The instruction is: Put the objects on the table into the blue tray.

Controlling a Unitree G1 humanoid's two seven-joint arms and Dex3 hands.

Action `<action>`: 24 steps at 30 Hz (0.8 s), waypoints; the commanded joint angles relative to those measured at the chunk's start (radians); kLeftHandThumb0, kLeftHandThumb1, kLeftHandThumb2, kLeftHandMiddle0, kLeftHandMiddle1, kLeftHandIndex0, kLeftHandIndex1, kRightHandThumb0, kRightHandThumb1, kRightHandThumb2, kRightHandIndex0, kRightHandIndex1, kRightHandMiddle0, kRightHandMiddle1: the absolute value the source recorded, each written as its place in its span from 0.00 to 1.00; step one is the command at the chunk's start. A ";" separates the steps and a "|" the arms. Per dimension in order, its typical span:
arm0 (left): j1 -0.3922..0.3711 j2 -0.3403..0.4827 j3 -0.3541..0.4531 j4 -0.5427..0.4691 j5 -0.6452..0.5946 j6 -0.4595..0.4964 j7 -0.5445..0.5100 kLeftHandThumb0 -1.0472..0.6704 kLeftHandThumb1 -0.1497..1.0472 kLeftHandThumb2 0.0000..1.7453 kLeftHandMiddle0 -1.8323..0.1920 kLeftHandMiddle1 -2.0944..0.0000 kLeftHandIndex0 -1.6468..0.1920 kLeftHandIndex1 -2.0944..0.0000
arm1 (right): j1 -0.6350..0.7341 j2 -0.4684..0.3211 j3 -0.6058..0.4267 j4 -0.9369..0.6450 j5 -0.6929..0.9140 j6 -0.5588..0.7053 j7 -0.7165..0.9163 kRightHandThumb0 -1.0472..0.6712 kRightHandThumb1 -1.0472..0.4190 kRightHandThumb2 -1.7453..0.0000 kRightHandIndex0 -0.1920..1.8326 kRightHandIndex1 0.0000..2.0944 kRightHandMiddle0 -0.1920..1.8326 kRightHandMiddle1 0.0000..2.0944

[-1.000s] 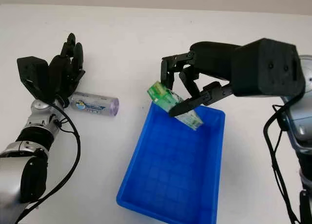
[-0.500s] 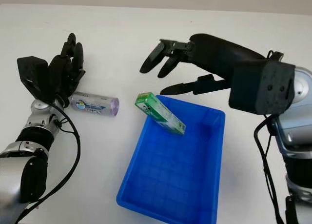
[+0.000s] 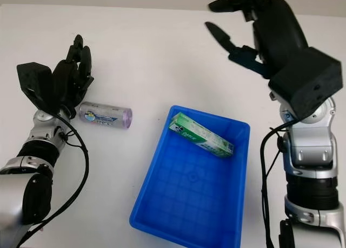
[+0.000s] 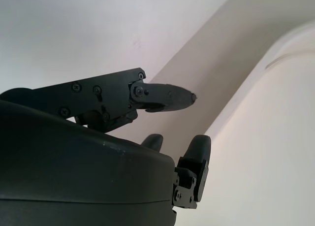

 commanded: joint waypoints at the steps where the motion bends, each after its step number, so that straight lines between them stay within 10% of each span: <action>1: 0.015 0.034 -0.016 -0.045 0.018 -0.036 -0.013 0.16 1.00 0.36 1.00 1.00 1.00 1.00 | -0.011 0.024 -0.026 0.056 0.029 -0.003 -0.013 0.35 0.00 0.76 0.04 0.27 0.01 0.40; 7: 0.056 0.198 -0.114 -0.195 0.166 -0.120 -0.083 0.14 1.00 0.31 1.00 0.99 0.99 0.99 | 0.006 0.058 -0.053 0.159 0.099 0.017 -0.018 0.32 0.00 0.76 0.07 0.11 0.03 0.21; 14: 0.096 0.373 -0.152 -0.473 0.143 0.054 -0.379 0.04 1.00 0.14 0.97 0.97 0.95 0.97 | -0.003 0.091 -0.078 0.207 0.160 0.041 -0.034 0.32 0.00 0.73 0.05 0.07 0.02 0.14; 24: 0.215 0.514 -0.245 -0.799 0.304 0.116 -0.477 0.07 0.91 0.02 0.95 0.97 0.95 0.97 | -0.007 0.091 -0.069 0.202 0.154 0.098 -0.064 0.35 0.00 0.66 0.02 0.03 0.01 0.05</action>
